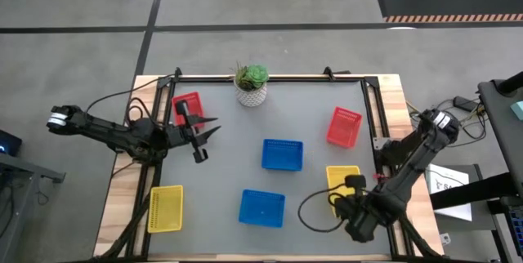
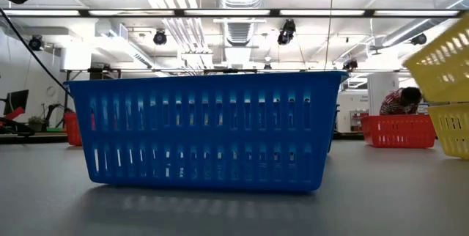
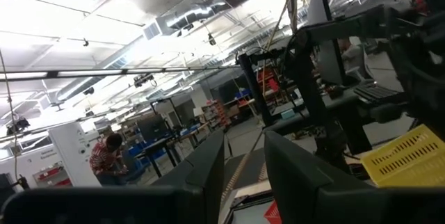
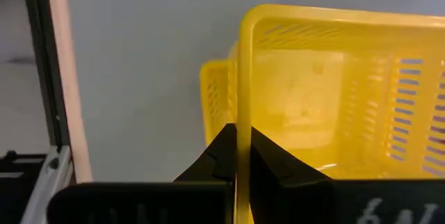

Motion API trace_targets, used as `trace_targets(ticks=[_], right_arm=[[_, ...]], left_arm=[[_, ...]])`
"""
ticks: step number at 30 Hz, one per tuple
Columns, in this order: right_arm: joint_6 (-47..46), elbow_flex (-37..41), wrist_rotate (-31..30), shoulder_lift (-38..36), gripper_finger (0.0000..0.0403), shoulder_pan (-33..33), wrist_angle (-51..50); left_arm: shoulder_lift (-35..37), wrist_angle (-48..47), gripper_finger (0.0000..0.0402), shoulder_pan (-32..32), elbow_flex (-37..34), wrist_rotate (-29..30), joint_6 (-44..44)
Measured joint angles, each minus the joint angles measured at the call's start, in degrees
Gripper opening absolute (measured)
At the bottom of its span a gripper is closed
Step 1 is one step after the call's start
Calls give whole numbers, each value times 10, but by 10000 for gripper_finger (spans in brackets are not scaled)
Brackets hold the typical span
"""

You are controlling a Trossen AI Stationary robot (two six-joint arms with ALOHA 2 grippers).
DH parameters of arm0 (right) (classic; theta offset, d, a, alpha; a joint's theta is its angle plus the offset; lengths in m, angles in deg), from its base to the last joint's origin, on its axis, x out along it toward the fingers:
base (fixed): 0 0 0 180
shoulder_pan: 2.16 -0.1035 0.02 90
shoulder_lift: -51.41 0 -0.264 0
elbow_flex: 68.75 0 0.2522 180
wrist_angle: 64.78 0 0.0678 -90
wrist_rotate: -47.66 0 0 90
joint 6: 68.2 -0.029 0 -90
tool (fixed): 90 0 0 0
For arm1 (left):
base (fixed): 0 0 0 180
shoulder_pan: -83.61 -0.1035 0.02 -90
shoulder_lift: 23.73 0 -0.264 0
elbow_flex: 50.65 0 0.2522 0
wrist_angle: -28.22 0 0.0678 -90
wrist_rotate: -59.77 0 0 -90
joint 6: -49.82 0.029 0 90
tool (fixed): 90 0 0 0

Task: Stack baskets by color
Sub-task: Stack the top yellow basket on the bottom right yellow basket

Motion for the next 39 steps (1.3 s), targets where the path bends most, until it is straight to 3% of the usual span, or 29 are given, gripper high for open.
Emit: trace_targets(ticks=[26, 39], right_arm=[[-11, 0, -1, 91, 11, -26, -34], [-66, -4, -21, 58, 118, -26, -39]], left_arm=[[-1, 3, 88, 0, 0, 0, -2], [-1, 3, 88, 0, 0, 0, -2]])
